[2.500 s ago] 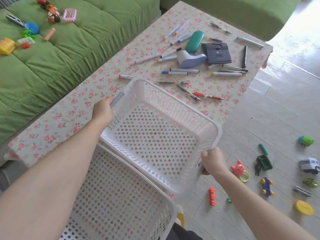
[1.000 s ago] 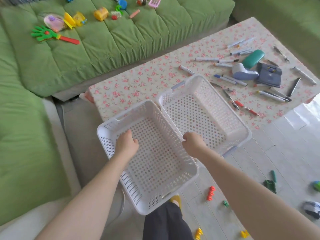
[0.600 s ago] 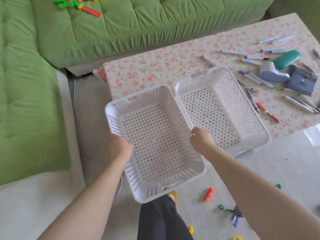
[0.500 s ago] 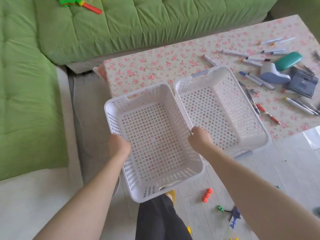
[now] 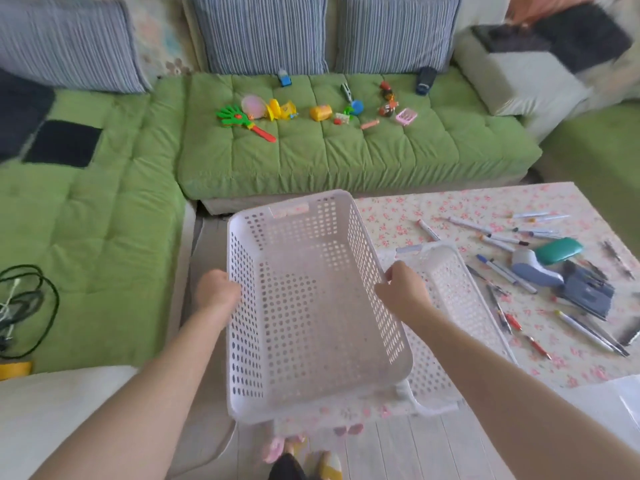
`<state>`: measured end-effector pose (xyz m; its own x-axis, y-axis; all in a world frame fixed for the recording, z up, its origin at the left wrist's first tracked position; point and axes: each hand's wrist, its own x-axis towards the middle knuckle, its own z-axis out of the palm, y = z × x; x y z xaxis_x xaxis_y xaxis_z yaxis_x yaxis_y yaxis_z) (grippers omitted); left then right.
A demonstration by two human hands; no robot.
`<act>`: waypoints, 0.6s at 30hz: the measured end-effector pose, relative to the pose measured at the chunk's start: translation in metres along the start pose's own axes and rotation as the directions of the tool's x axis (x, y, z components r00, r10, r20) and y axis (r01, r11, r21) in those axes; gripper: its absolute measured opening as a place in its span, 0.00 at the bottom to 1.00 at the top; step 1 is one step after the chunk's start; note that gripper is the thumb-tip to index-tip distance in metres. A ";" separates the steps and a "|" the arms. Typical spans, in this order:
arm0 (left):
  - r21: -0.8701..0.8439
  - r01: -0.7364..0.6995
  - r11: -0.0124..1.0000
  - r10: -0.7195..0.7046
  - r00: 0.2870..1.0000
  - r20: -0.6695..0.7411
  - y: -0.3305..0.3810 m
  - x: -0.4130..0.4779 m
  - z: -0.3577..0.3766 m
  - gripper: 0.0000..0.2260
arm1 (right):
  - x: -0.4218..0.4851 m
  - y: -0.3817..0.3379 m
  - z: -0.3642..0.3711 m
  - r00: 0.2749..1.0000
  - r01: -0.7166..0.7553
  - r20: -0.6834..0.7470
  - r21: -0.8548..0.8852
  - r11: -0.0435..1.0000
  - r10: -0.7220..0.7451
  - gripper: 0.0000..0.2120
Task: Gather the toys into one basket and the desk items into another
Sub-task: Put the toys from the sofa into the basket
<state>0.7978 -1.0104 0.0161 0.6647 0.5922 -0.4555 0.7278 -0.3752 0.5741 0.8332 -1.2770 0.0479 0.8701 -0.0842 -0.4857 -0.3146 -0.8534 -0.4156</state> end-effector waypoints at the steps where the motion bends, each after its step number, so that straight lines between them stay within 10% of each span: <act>1: -0.034 -0.027 0.999 0.026 0.999 -0.032 0.011 -0.003 -0.020 0.09 | -0.007 -0.015 -0.014 0.999 0.033 -0.009 0.000 0.999 -0.033 0.04; 12: -0.302 -0.237 0.924 0.200 0.969 -0.146 0.100 -0.031 -0.246 0.06 | -0.086 -0.186 -0.119 0.920 0.356 -0.188 0.038 0.934 -0.343 0.19; 18: -0.548 -0.223 0.806 0.336 0.935 0.115 0.116 -0.032 -0.351 0.10 | -0.130 -0.271 -0.144 0.872 0.441 -0.304 0.149 0.885 -0.384 0.18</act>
<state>0.8020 -0.8224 0.3358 0.8855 0.3453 -0.3108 0.3459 -0.0434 0.9373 0.8595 -1.1092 0.3346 0.9948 0.0975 -0.0302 0.0490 -0.7159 -0.6964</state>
